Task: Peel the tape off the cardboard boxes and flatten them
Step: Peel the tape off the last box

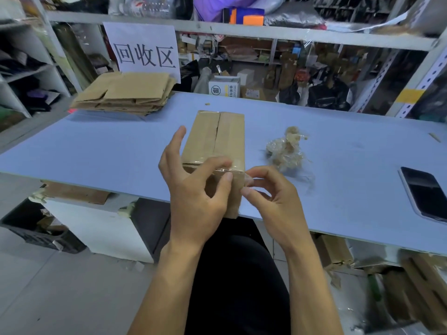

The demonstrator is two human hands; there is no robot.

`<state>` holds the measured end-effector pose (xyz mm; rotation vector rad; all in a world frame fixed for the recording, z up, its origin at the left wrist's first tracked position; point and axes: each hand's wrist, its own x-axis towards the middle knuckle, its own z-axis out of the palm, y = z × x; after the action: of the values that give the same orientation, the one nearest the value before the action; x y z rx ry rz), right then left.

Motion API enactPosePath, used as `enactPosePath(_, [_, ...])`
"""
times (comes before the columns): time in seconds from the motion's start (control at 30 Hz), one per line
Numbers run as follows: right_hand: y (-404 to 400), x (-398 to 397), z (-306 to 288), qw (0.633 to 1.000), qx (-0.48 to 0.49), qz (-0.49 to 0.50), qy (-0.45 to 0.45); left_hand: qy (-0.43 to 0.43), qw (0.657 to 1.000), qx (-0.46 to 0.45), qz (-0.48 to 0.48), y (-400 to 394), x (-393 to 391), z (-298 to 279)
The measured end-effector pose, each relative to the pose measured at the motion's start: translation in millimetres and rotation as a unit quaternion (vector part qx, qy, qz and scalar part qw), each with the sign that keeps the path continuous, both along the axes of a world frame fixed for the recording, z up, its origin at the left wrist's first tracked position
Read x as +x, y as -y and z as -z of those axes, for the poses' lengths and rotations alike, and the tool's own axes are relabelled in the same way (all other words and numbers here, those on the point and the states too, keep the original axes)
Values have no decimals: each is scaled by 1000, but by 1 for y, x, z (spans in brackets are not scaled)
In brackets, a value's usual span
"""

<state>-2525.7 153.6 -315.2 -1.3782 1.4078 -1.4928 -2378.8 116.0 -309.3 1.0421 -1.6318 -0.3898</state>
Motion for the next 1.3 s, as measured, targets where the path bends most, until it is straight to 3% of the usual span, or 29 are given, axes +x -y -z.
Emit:
enactPosePath(0.07, [3, 1, 2, 999, -21, 35, -22, 40, 998, -48, 2, 4, -2, 3])
enactPosePath(0.23, [4, 7, 2, 992, -50, 103, -51, 49, 997, -51, -30, 3, -9, 4])
enactPosePath(0.37, [2, 11, -9, 976, -128, 157, -75, 59, 993, -67, -71, 2, -19, 10])
enactPosePath(0.63, [-6, 1, -19, 992, -121, 35, 16, 34, 993, -76, -79, 2, -22, 7])
enactPosePath(0.8, [1, 3, -10, 986, -112, 105, 60, 36, 990, -114, -79, -2, -30, 7])
enactPosePath(1.0, [1, 9, -3, 997, -71, 7, 23, 10, 995, -82, -57, -3, -23, -2])
enactPosePath(1.17, [7, 9, 1, 996, -60, 48, 56, -10, 996, -71, -45, -1, -10, -7])
enactPosePath(1.3, [7, 8, -1, 995, -61, 49, 62, -102, 994, -18, -38, 0, -1, -12])
